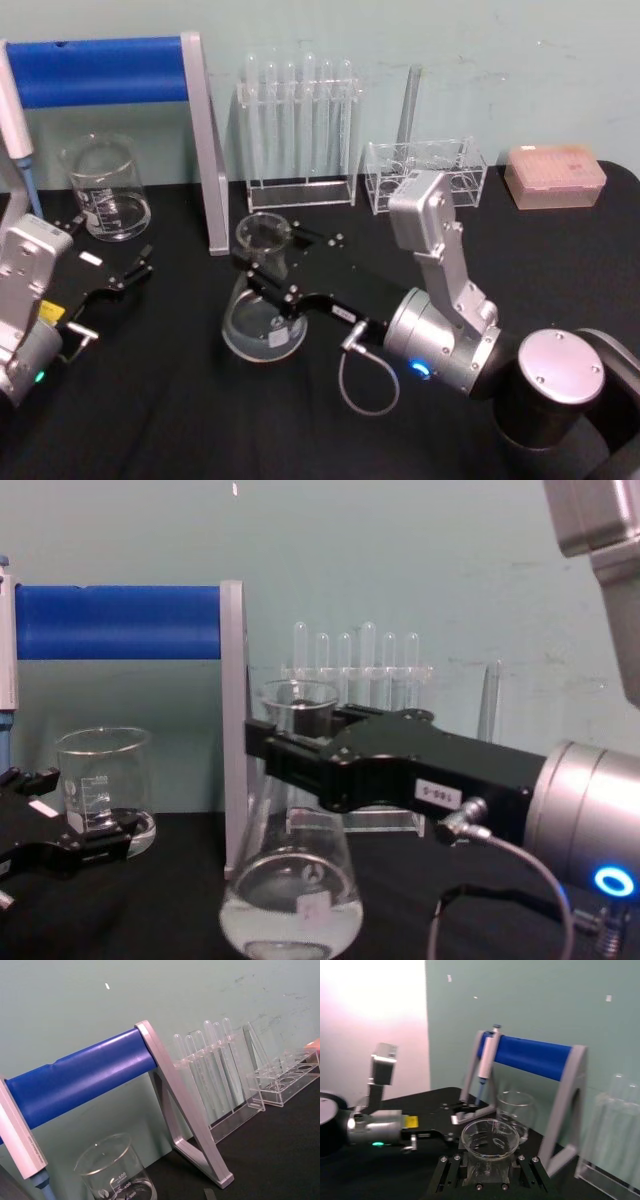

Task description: Grasp the erlenmeyer flask with one hand, shake it three times, then place it back.

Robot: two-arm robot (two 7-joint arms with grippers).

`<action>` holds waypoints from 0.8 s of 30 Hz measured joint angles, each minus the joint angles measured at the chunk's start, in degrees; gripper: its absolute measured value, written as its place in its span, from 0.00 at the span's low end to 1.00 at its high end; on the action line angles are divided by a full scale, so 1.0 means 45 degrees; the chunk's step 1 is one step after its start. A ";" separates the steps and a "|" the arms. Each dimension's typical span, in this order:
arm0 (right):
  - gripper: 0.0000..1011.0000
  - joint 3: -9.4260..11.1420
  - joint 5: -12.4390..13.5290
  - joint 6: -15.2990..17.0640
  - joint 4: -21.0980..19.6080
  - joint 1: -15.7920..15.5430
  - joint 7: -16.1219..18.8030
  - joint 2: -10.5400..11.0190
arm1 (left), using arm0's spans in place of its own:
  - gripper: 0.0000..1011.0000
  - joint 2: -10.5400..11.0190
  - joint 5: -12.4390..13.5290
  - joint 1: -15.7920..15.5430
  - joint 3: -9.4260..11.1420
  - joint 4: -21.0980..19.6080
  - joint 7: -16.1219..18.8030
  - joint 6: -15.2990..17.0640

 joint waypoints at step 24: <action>0.45 0.2297 -0.0300 -0.0126 0.0626 -0.0033 -0.1784 0.0138 | 0.99 0.0000 -0.0001 0.0000 0.0000 0.0000 -0.0001 0.0000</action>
